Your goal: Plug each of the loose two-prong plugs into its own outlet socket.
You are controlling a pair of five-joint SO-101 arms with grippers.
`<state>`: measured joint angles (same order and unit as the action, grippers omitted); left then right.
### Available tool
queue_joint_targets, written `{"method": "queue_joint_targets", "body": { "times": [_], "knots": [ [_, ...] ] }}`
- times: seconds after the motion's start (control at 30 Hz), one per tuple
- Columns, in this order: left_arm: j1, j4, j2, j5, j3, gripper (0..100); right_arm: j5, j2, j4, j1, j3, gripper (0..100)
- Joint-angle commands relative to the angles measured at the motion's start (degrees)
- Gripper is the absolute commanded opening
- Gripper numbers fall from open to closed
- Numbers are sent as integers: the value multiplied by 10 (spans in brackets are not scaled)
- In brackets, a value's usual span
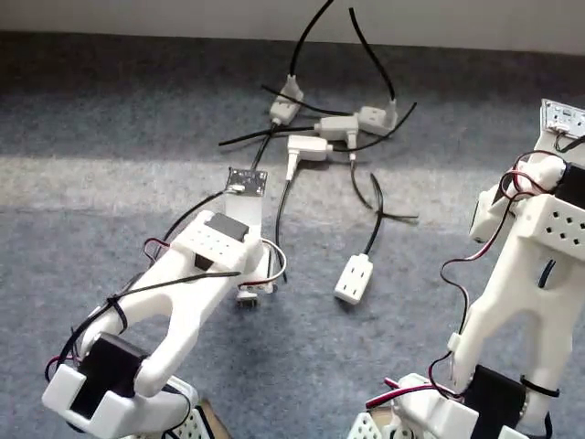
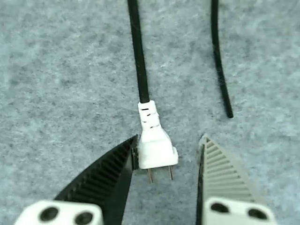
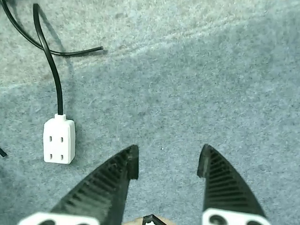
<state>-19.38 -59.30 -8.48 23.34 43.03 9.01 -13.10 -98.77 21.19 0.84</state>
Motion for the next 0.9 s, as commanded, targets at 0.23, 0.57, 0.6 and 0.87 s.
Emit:
{"method": "queue_joint_targets", "body": {
  "times": [0.23, 0.57, 0.6, 0.87],
  "knots": [
    [55, -4, -15, -2, 8, 213, 7, -22, 37, 6, -61, 206],
    [53, 30, -15, 79, 33, 213, 8, -19, 42, 6, -73, 206],
    [53, 30, -15, 76, 33, 213, 8, -19, 42, 6, -73, 206],
    [51, 33, -15, 76, 33, 166, 8, -19, 42, 6, -73, 206]
  ]
}}
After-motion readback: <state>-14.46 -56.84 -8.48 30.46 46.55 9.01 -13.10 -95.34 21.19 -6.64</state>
